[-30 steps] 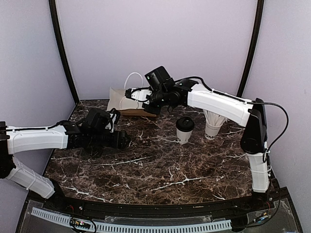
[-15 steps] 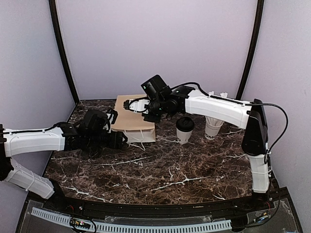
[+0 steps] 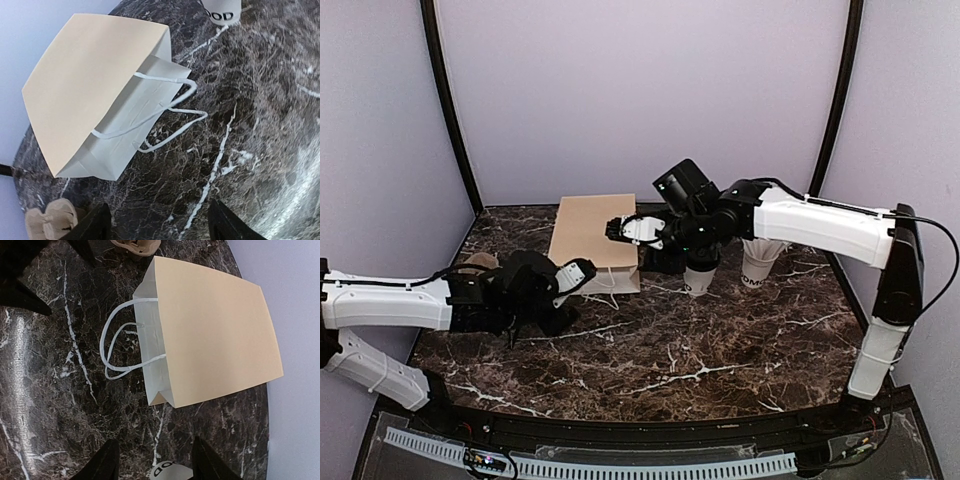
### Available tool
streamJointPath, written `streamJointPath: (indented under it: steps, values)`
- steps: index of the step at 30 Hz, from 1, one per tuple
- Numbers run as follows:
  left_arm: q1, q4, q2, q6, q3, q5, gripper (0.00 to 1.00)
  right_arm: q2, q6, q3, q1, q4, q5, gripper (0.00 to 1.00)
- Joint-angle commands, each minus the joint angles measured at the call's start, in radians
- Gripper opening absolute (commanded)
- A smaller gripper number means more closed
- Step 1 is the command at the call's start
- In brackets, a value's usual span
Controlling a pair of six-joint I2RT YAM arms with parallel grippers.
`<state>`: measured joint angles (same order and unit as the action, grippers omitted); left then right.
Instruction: Pack the takeout coffee
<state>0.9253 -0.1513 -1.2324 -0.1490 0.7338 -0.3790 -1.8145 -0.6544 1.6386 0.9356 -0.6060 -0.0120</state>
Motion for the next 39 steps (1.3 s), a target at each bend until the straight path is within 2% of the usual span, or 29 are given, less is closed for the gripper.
streamJointPath:
  steps: [1, 4, 6, 8, 9, 10, 11, 12, 13, 15, 17, 21, 23, 26, 29, 32, 39]
  values:
    - [0.041, 0.09, -0.053, -0.274, -0.004, -0.184, 0.7, 0.071, 0.075, -0.044, -0.055, -0.035, 0.137, 0.54]
    - [0.041, 0.301, -0.089, -0.419, 0.0, -0.234, 0.69, 0.11, 0.106, -0.086, -0.085, -0.032, 0.17, 0.6]
    - [0.039, 0.387, -0.164, -0.514, 0.024, -0.243, 0.67, 0.134, 0.118, -0.118, -0.104, -0.029, 0.199, 0.65]
    - [0.037, 0.394, -0.224, -0.56, 0.078, -0.224, 0.56, 0.164, 0.129, -0.148, -0.132, -0.026, 0.256, 0.73]
    - [0.038, 0.39, -0.24, -0.572, 0.112, -0.21, 0.45, 0.187, 0.135, -0.164, -0.15, -0.02, 0.289, 0.8]
    - [0.037, 0.385, -0.262, -0.575, 0.126, -0.176, 0.39, 0.206, 0.143, -0.184, -0.167, -0.015, 0.319, 0.94]
    - [0.036, 0.385, -0.271, -0.58, 0.145, -0.159, 0.27, 0.221, 0.147, -0.195, -0.188, -0.014, 0.354, 0.98]
    - [0.035, 0.385, -0.286, -0.582, 0.156, -0.138, 0.21, 0.233, 0.148, -0.201, -0.205, -0.021, 0.383, 0.99]
    - [0.035, 0.376, -0.292, -0.587, 0.18, -0.132, 0.07, 0.24, 0.144, -0.203, -0.218, -0.041, 0.409, 0.99]
    - [0.035, 0.347, -0.295, -0.58, 0.221, -0.13, 0.0, 0.26, 0.126, -0.205, -0.238, -0.082, 0.471, 0.99]
    - [0.034, 0.299, -0.272, -0.545, 0.269, -0.108, 0.0, 0.28, 0.095, -0.21, -0.245, -0.128, 0.547, 0.99]
    - [0.006, 0.122, -0.209, -0.395, 0.428, 0.008, 0.0, 0.264, -0.014, -0.143, -0.249, -0.322, 0.842, 0.99]
    - [-0.024, -0.01, -0.215, -0.318, 0.554, 0.09, 0.0, 0.225, -0.118, -0.059, -0.231, -0.457, 0.878, 0.99]
    - [-0.049, -0.186, -0.24, -0.287, 0.724, 0.146, 0.0, 0.207, -0.203, 0.04, -0.188, -0.545, 0.796, 0.99]
    - [-0.056, -0.317, -0.279, -0.293, 0.833, 0.17, 0.0, 0.263, -0.206, 0.012, -0.15, -0.446, 0.665, 0.99]
    - [-0.071, -0.451, -0.313, -0.271, 0.94, 0.181, 0.0, 0.24, -0.215, 0.083, -0.114, -0.458, 0.548, 0.99]
    - [-0.09, -0.488, -0.323, -0.214, 1.003, 0.273, 0.0, 0.183, -0.126, 0.254, -0.076, -0.424, 0.487, 0.99]
